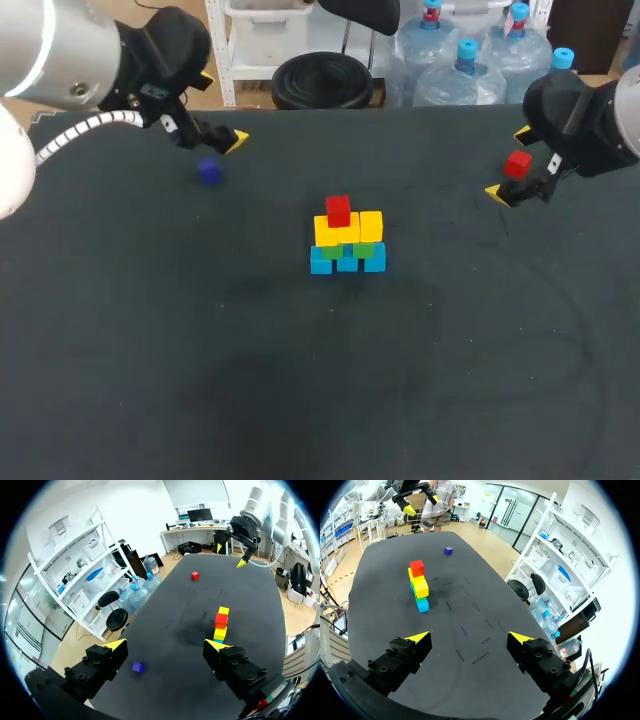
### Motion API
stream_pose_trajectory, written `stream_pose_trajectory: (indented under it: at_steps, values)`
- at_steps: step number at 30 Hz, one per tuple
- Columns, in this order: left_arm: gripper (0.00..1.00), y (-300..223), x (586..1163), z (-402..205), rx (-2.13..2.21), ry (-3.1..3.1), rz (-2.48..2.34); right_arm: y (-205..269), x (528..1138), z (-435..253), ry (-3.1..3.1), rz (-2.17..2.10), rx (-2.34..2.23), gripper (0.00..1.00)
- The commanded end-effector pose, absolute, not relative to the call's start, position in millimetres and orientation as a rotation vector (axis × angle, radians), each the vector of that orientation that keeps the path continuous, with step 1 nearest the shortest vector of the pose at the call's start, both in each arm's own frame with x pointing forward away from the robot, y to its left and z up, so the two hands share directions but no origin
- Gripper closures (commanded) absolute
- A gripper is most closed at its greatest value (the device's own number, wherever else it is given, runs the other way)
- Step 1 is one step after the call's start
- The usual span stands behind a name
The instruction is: Place the blue cubes, place green cubes on the blue cubes, place the yellow cubes on the green cubes, then place the red cubes on the yellow cubes, and place purple cube on the red cubes.
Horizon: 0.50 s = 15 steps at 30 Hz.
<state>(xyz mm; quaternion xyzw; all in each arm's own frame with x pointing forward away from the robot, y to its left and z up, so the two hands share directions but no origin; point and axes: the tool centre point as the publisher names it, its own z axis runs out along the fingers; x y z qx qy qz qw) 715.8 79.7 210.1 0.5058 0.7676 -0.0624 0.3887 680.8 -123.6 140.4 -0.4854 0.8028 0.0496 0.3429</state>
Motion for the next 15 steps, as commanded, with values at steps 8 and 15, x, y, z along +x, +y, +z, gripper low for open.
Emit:
stream_pose_trajectory:
  at_steps: [8, 15]
  values:
    - [0.00, 82.4, 715.4, 209.3, 1.282, 1.926, -0.182, -122.7, 677.3, 139.3, 2.052, -0.042, -1.160, 0.00]
    - [0.00, 82.4, 715.4, 209.3, 1.282, 1.926, -0.182, -153.1, 693.0, 145.4, 2.119, -0.147, -1.169, 0.00]
